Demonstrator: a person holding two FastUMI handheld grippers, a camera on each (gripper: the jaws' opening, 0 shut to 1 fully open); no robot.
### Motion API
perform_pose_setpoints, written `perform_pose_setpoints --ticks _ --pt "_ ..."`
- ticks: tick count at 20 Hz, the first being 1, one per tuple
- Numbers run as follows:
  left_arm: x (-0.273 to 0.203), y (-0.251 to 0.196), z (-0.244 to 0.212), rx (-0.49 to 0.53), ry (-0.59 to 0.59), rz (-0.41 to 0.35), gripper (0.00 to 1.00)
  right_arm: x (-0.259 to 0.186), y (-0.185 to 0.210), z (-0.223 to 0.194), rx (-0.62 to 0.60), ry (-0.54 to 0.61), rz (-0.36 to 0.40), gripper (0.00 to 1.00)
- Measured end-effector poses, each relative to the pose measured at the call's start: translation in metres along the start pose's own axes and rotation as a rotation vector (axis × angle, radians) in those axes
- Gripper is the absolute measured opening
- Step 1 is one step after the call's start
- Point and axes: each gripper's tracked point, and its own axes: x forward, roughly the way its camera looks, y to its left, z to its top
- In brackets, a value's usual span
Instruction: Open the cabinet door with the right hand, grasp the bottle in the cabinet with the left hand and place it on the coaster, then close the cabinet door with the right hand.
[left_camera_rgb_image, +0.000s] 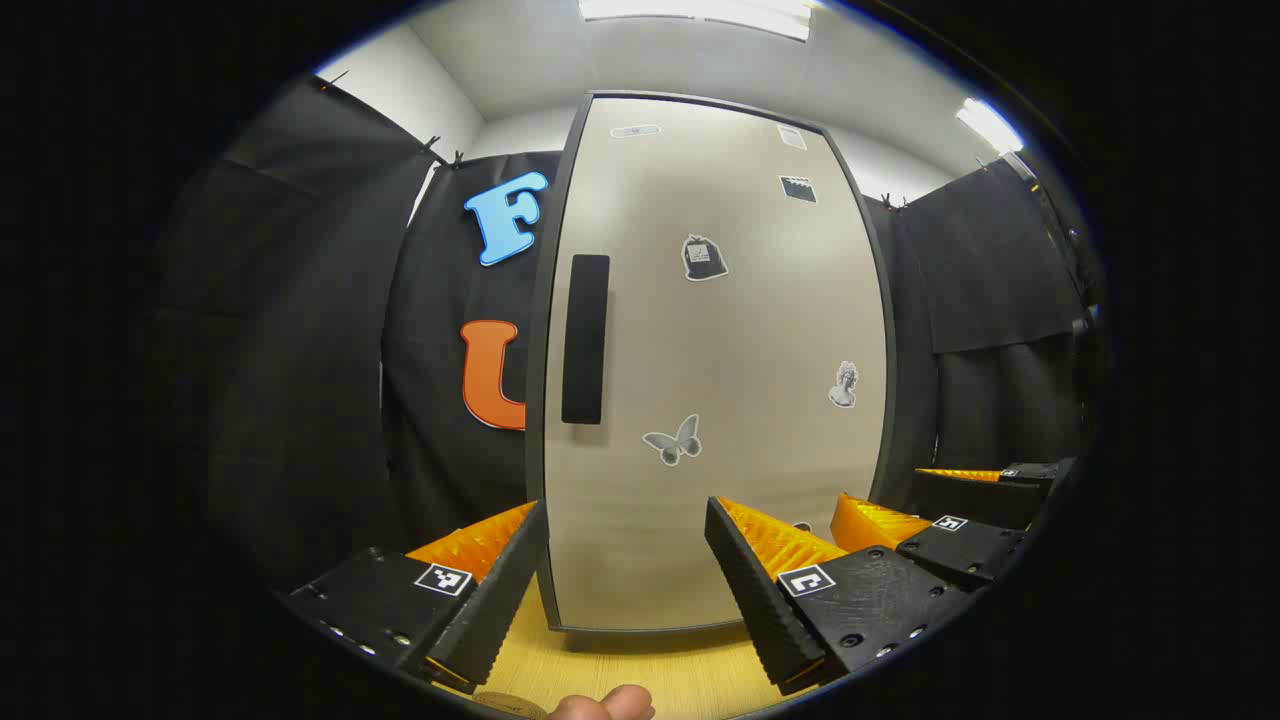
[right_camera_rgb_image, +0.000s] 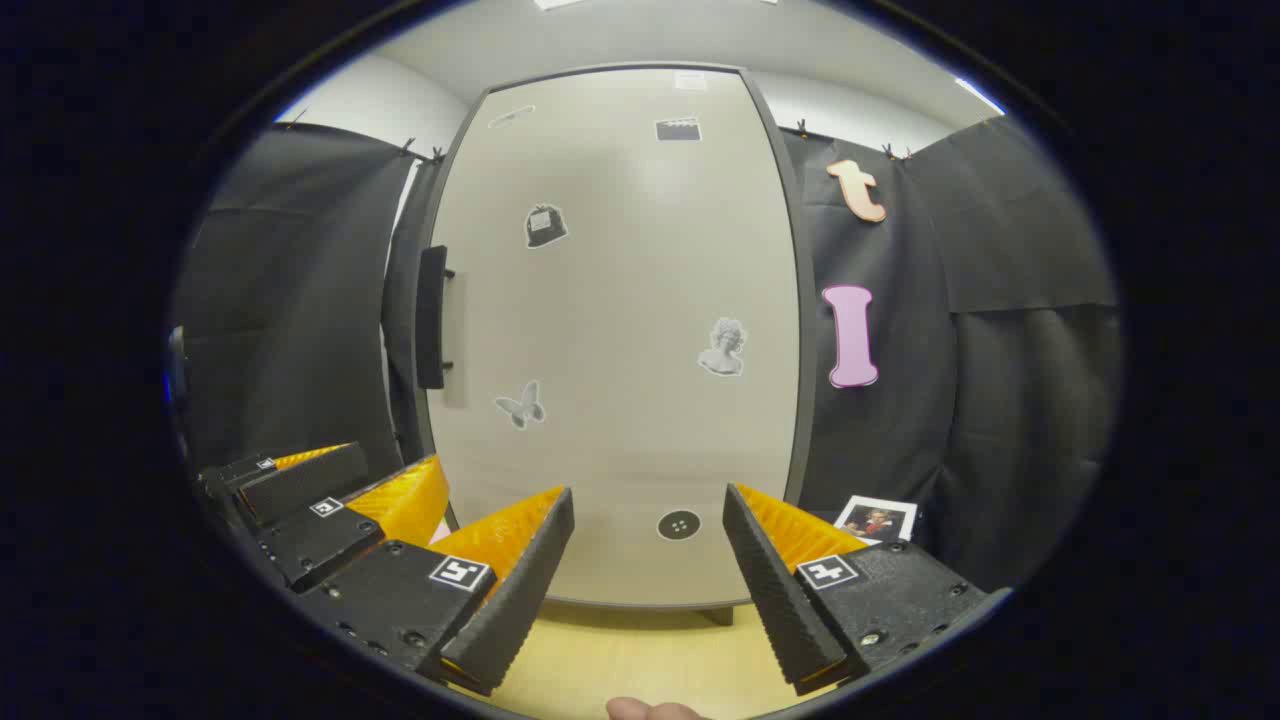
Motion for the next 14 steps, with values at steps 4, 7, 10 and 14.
perform_pose_setpoints --ticks 4,7,10,14 --pt "-0.0017 -0.0007 0.0027 -0.002 -0.012 -0.006 0.95 -0.0028 -0.0013 0.0065 -0.015 -0.022 -0.008 0.97" --pt "-0.0019 -0.0017 0.0019 -0.001 -0.012 -0.012 0.95 -0.0034 -0.0022 0.0035 -0.013 -0.017 -0.010 0.97" --pt "-0.0037 -0.0037 0.0033 0.004 -0.016 -0.016 0.95 -0.0060 -0.0026 0.0038 -0.011 -0.020 -0.012 0.97" --pt "-0.0064 -0.0052 0.0045 0.009 -0.021 -0.022 0.95 -0.0084 -0.0045 0.0029 -0.014 -0.025 -0.013 0.97"
